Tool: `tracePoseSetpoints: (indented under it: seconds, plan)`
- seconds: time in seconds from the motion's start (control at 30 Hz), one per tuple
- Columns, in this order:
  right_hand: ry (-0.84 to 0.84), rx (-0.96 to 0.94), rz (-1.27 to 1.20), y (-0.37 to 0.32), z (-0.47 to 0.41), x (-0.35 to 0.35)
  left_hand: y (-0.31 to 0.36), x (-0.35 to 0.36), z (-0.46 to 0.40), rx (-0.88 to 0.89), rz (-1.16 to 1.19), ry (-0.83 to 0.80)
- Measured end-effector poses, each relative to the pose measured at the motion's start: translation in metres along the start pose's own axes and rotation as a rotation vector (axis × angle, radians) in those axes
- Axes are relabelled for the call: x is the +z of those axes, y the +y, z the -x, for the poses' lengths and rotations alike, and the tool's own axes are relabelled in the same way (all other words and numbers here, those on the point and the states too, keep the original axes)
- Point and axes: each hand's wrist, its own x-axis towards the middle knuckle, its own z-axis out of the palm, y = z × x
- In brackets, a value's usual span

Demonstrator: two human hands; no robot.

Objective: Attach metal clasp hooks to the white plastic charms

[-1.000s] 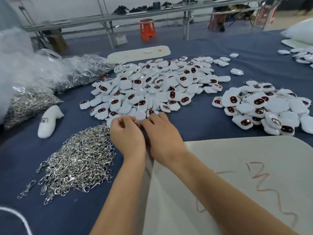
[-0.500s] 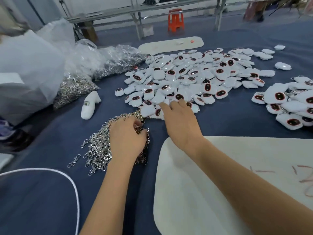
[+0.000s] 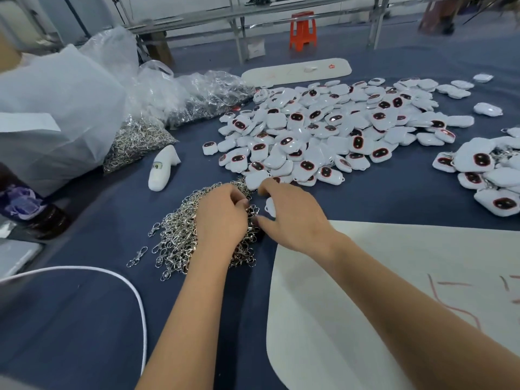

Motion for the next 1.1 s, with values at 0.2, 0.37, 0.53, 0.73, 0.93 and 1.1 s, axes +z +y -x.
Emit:
tracePoseSetpoints:
  seconds: [0.2,0.37,0.53,0.73,0.93,1.1]
  plan:
    - [0.073,-0.010,-0.101,0.010,0.002,0.002,0.012,0.005,-0.002,0.024,0.010,-0.082]
    - [0.144,-0.030,-0.185,0.021,0.010,-0.018,0.031,0.013,0.005,0.133,0.148,-0.058]
    - [0.204,0.052,-0.304,0.054,0.028,-0.053,0.067,0.040,0.017,0.087,0.560,-0.215]
    - [0.267,0.155,-0.457,0.108,0.059,-0.089,0.121,0.085,0.034,-0.014,0.994,-0.333]
    - [0.318,0.284,-0.673,0.137,0.082,-0.100,0.143,0.109,0.049,0.032,1.161,-0.436]
    - [0.340,0.291,-0.806,0.141,0.085,-0.096,0.133,0.110,0.044,0.055,1.164,-0.492]
